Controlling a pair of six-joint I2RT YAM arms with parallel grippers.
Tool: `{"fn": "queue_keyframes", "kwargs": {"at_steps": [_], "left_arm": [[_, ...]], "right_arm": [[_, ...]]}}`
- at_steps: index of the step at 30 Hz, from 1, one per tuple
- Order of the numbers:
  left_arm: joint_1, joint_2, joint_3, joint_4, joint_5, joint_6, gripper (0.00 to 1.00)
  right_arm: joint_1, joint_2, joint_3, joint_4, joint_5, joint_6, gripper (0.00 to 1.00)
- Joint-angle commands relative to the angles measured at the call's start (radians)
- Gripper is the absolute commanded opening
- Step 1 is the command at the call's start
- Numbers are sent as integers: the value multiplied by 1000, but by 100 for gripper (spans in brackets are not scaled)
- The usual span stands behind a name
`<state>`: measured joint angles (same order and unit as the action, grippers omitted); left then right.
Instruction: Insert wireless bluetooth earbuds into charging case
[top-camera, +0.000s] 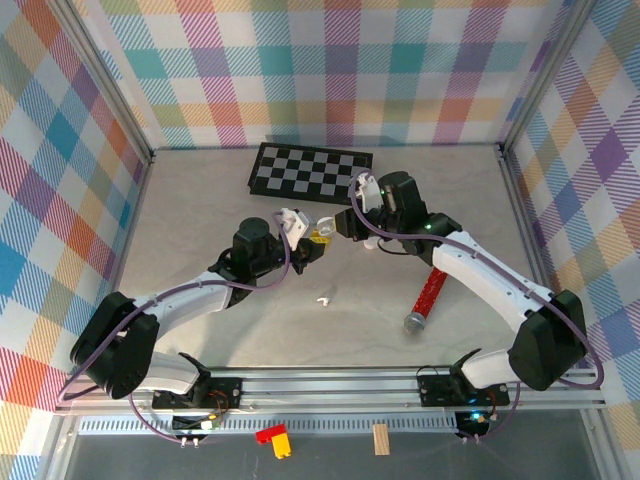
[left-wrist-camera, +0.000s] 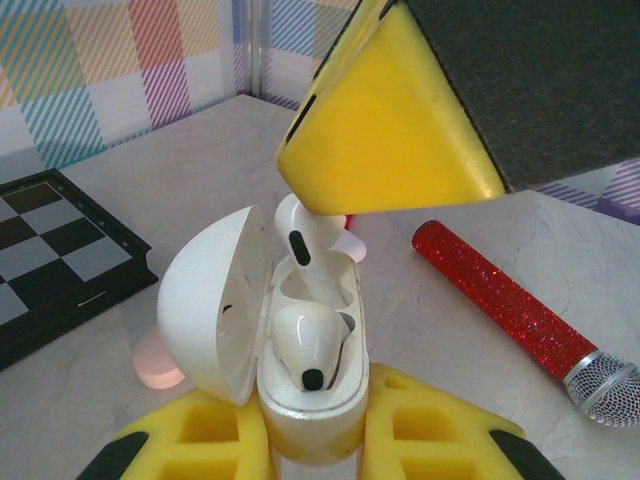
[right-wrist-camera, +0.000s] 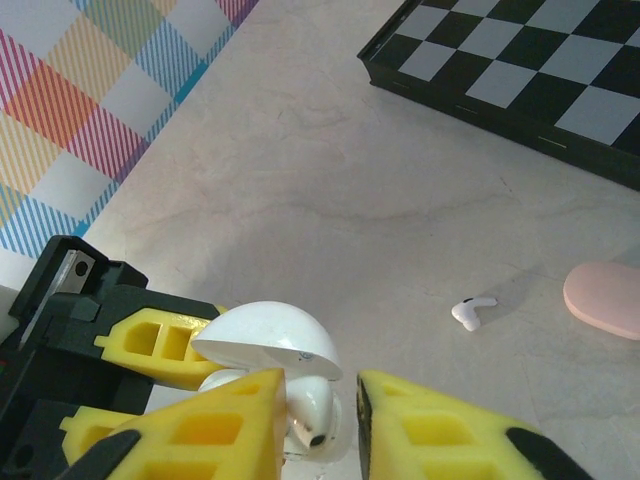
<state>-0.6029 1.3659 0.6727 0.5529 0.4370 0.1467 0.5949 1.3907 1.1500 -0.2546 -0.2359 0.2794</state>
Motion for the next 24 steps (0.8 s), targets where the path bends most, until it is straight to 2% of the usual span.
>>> {"fn": "queue_keyframes", "kwargs": {"at_steps": [1, 8, 24], "left_arm": [[-9, -25, 13, 38, 19, 4, 0], [-8, -23, 16, 42, 29, 4, 0], [-8, -43, -1, 48, 34, 10, 0]], "right_arm": [[-4, -28, -6, -8, 6, -1, 23], [-6, -20, 5, -6, -5, -2, 21], [-6, 11, 20, 4, -126, -29, 17]]}}
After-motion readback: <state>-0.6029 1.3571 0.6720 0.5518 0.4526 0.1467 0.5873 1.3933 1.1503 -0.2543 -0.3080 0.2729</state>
